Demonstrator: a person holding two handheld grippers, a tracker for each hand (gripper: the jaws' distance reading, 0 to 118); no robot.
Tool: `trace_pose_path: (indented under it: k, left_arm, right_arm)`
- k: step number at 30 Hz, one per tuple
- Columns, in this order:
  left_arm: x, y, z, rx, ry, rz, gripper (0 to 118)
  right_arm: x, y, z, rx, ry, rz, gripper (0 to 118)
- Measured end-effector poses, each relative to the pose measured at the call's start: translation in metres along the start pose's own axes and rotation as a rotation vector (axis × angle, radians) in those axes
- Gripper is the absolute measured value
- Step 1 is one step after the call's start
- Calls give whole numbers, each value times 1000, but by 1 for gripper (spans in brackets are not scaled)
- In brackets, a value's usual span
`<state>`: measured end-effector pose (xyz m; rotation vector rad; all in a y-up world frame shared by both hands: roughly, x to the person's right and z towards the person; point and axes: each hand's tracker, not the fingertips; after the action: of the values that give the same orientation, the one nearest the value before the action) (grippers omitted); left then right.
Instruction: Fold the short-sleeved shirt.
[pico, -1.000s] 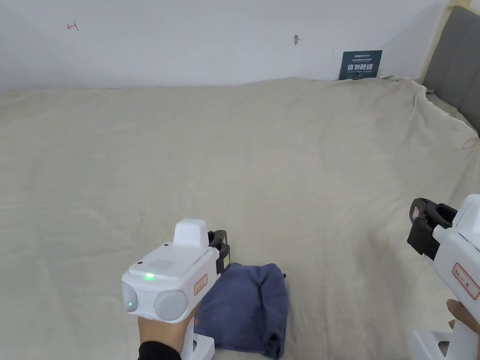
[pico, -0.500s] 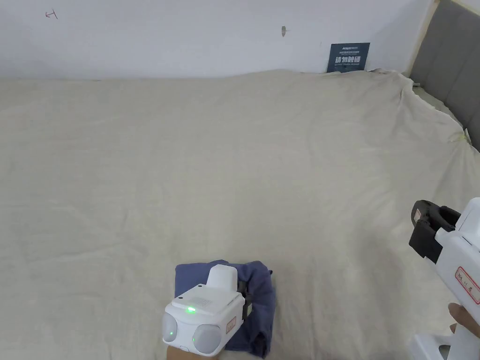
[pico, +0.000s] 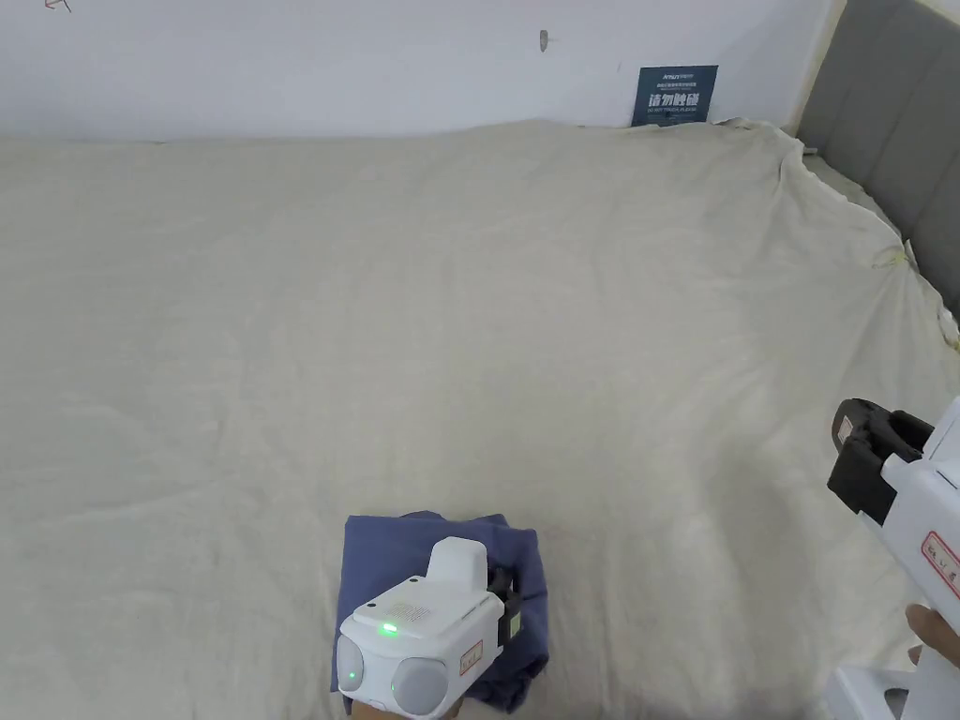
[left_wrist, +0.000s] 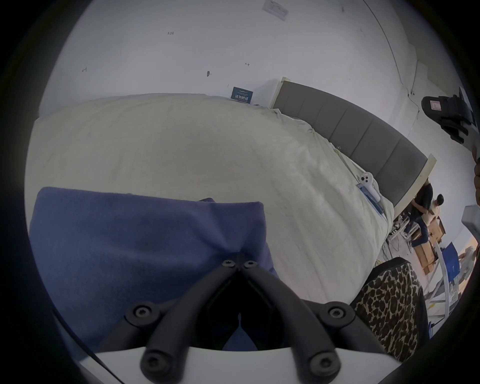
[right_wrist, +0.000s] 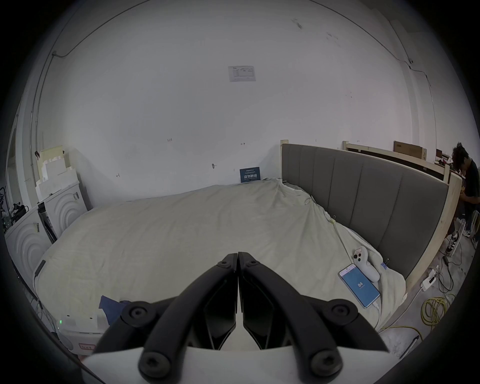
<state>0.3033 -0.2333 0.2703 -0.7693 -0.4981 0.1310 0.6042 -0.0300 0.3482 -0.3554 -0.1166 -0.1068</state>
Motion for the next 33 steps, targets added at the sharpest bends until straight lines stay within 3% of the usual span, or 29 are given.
trace_pose_path:
  k: [4, 12, 24, 33]
  left_arm:
    - [3, 7, 8, 7, 5, -33, 0]
    - [-6, 66, 85, 230, 10, -46, 0]
    - [-47, 130, 208, 525, 253, -125, 0]
    - [-73, 125, 243, 664, 464, -126, 0]
  right_arm:
    - [-8, 3, 1, 6, 14, 5, 0]
    - [-28, 15, 6, 48, 62, 26, 0]
    - [-70, 31, 5, 133, 146, 59, 0]
    - [-99, 30, 9, 175, 176, 86, 0]
